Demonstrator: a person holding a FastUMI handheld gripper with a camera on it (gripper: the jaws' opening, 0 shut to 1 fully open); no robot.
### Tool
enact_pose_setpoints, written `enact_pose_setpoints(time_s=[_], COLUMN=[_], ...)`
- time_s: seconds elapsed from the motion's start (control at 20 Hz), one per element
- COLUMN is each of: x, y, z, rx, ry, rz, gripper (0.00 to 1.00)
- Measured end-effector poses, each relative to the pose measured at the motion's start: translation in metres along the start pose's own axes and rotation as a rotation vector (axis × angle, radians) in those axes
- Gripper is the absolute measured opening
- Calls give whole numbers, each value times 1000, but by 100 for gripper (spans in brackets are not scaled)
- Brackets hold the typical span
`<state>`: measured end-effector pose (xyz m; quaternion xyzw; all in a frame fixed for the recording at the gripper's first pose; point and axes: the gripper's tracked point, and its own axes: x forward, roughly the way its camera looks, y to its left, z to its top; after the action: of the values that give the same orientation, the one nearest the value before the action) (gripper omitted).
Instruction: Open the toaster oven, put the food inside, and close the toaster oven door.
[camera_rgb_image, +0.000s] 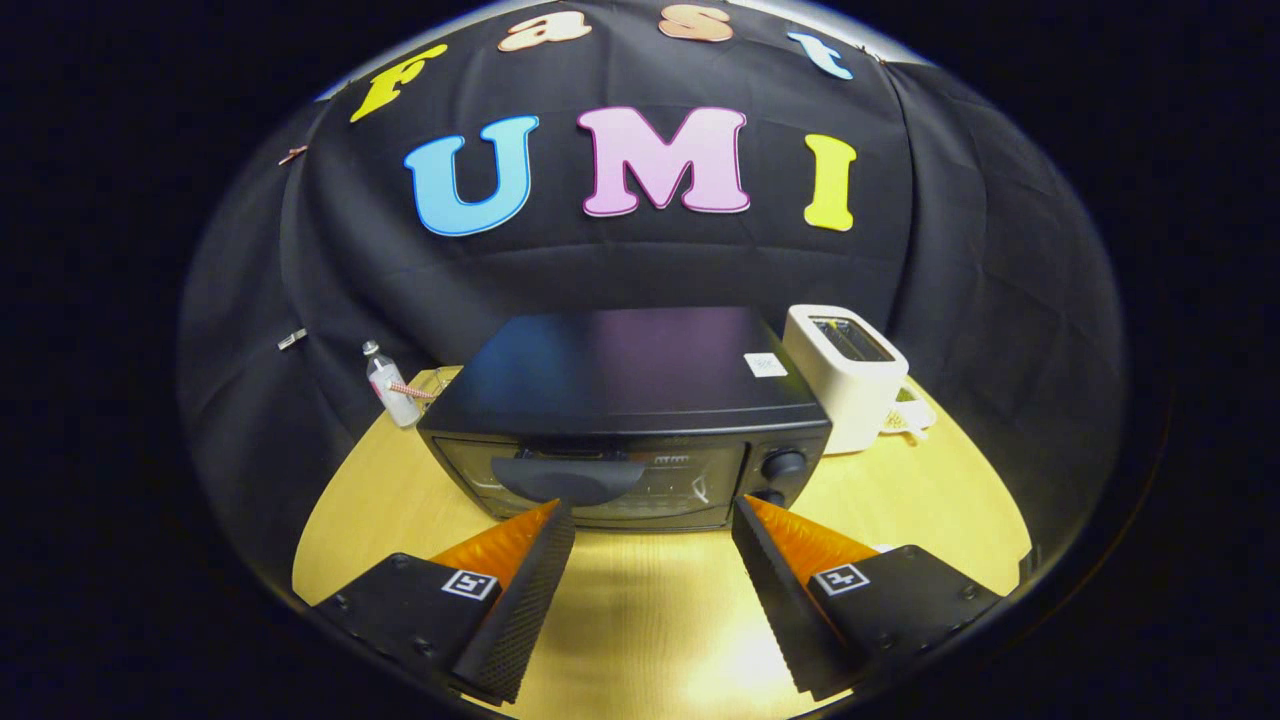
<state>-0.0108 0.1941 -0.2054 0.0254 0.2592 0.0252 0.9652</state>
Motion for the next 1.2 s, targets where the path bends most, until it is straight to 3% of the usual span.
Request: enact_pose_setpoints(time_s=[0.45,0.75,1.2], x=[-63,-113,-152], y=[-45,-69,-103], z=[83,149,169], rx=[-59,5,51], ry=[-188,-331,-416], rz=[-10,-14,-56], gripper=[98,98,97])
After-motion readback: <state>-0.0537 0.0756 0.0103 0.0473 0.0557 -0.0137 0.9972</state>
